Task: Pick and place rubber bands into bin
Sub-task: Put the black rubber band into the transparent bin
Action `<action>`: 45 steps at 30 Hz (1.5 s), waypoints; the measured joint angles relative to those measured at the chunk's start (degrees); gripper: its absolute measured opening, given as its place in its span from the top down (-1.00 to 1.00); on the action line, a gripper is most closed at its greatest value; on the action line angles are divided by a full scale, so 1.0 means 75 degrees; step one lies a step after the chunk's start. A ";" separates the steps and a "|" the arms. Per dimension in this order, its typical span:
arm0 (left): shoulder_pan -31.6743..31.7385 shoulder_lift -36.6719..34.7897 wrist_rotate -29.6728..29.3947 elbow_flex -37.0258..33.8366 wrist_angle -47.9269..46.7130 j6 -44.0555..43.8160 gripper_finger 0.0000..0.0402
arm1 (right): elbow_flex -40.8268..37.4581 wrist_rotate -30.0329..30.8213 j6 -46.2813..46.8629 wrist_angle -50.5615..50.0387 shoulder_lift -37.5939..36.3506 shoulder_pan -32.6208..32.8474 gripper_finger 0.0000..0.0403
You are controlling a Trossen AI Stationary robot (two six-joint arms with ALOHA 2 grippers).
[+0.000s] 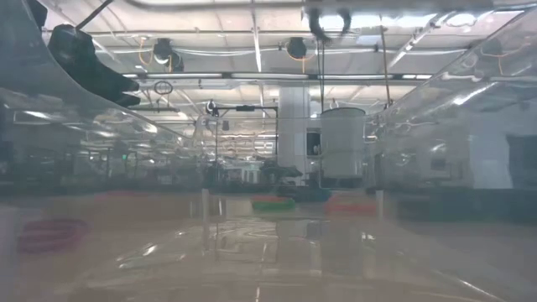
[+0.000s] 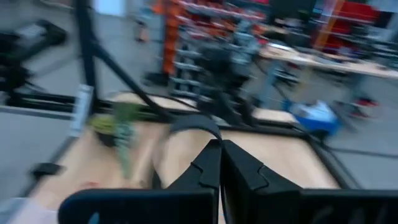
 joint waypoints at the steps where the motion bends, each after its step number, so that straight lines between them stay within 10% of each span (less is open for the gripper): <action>1: 0.0001 0.0000 0.0000 0.0000 0.0000 -0.0003 -0.04 | 0.0000 -0.0252 0.0018 0.0085 0.0030 0.0000 1.00; 25: 0.0002 0.0000 -0.0198 0.0009 -0.0053 -0.0006 -0.04 | 0.0006 -0.1482 0.0747 0.2108 0.2656 0.1712 1.00; 45: 0.0000 0.0000 -0.0195 0.0015 -0.0052 -0.0018 -0.04 | 0.0006 -0.3167 0.2610 0.2846 0.3932 0.0981 1.00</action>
